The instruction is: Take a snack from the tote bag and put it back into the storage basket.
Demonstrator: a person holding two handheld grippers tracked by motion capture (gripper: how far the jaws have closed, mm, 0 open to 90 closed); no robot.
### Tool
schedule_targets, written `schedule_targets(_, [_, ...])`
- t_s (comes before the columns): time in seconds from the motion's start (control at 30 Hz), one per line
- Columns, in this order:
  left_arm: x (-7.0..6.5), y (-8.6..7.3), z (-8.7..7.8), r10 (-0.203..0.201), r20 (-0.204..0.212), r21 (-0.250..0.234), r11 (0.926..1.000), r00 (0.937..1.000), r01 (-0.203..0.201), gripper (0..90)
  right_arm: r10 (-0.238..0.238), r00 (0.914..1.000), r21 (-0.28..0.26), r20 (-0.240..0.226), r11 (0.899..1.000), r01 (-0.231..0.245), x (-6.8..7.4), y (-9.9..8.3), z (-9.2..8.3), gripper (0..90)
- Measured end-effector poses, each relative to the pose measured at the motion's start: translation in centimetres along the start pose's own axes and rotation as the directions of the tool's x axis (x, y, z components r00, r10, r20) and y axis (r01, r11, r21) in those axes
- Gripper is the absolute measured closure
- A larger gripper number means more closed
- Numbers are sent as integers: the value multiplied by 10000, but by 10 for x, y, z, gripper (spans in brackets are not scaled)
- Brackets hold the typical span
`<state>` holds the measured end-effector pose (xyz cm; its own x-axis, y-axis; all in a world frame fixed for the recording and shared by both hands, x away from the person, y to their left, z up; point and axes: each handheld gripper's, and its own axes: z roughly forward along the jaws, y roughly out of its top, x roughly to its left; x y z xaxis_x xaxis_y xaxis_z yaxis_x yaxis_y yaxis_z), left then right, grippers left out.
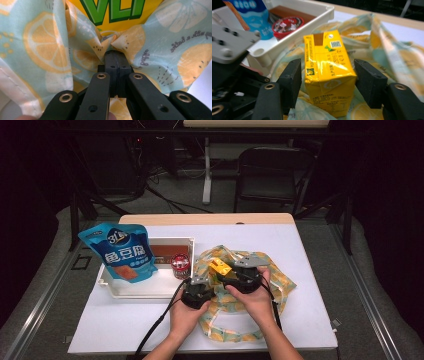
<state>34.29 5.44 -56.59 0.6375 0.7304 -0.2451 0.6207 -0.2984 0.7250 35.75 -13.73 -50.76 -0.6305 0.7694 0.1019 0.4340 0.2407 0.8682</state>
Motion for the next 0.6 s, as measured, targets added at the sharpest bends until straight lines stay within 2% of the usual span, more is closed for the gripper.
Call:
schedule_targets(0.1, [0,-1,-1,-31,10,-17,10000,10000,31,900,136,9997,222,219,9997,-141,-1,-5,10,429])
schedule_targets(0.17, [1,-2,-1,-42,59,-60,10000,10000,43,900,216,9996,282,193,9994,-221,-2,-8,15,452])
schedule_targets(0.23, [1,-2,-2,-6,67,-42,10000,10000,7,900,102,9996,279,272,9996,-109,0,-9,16,480])
schedule_targets(0.43, [0,-3,-2,10,120,-102,9999,9999,-9,900,-230,9985,522,495,9984,204,2,-7,11,504])
schedule_targets(0.6, [-2,-2,-9,-7,234,-447,9990,9997,17,900,61,9985,164,553,9998,-70,-1,-1,2,506])
